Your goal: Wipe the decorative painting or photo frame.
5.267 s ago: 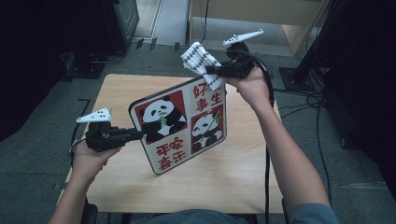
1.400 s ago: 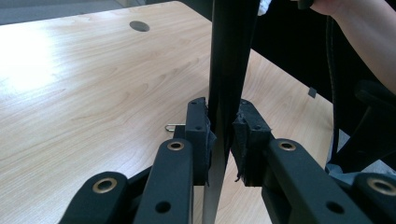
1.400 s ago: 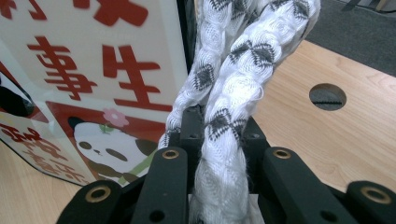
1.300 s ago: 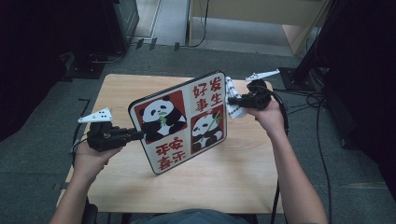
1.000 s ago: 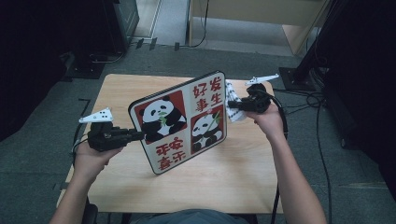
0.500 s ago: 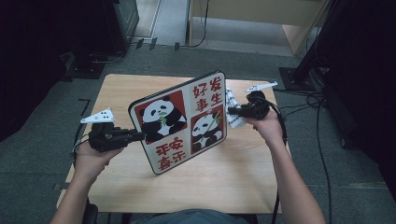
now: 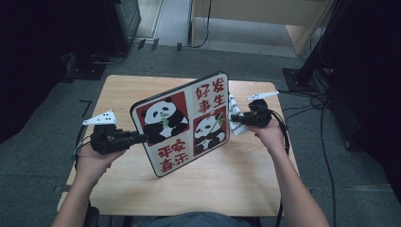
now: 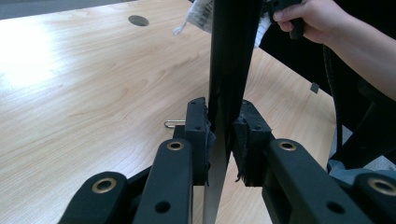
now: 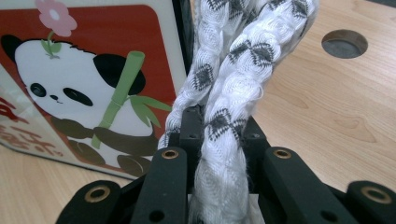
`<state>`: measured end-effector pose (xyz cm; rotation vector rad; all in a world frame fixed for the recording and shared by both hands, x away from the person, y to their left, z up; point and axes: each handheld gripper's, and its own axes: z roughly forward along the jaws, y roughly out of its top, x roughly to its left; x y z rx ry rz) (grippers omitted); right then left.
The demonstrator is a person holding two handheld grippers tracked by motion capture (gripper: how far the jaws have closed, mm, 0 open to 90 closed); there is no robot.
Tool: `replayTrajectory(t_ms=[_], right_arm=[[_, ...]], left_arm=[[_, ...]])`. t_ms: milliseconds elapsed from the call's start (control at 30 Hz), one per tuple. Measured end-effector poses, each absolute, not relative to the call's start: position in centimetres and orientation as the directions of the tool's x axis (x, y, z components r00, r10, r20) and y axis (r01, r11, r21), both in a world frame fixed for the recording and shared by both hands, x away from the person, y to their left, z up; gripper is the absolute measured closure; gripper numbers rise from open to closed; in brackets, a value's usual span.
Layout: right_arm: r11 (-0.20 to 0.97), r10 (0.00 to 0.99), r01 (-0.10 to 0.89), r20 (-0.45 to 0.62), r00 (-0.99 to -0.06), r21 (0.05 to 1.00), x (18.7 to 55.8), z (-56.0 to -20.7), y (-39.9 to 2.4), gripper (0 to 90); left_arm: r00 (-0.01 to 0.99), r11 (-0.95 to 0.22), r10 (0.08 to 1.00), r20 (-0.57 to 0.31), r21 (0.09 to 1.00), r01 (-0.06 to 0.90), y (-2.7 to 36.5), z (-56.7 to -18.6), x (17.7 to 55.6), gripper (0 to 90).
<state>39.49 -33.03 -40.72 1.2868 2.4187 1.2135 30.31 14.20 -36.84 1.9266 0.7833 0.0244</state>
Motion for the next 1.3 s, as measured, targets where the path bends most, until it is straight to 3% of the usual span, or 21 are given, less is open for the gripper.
replayTrajectory(t_ms=[767,1300], right_arm=[[0.299,0.775,0.664,0.232,-0.588,0.685,38.3,-44.5,-33.1,77.9],[0.361,0.785,0.683,0.188,-0.59,0.635,37.7,-46.3,-33.1,77.9]], left_arm=[[0.79,-0.287,0.529,-0.31,0.811,0.51,14.1,-36.8,30.3,78.2],[0.786,-0.281,0.532,-0.316,0.809,0.516,14.2,-36.9,30.3,77.8]])
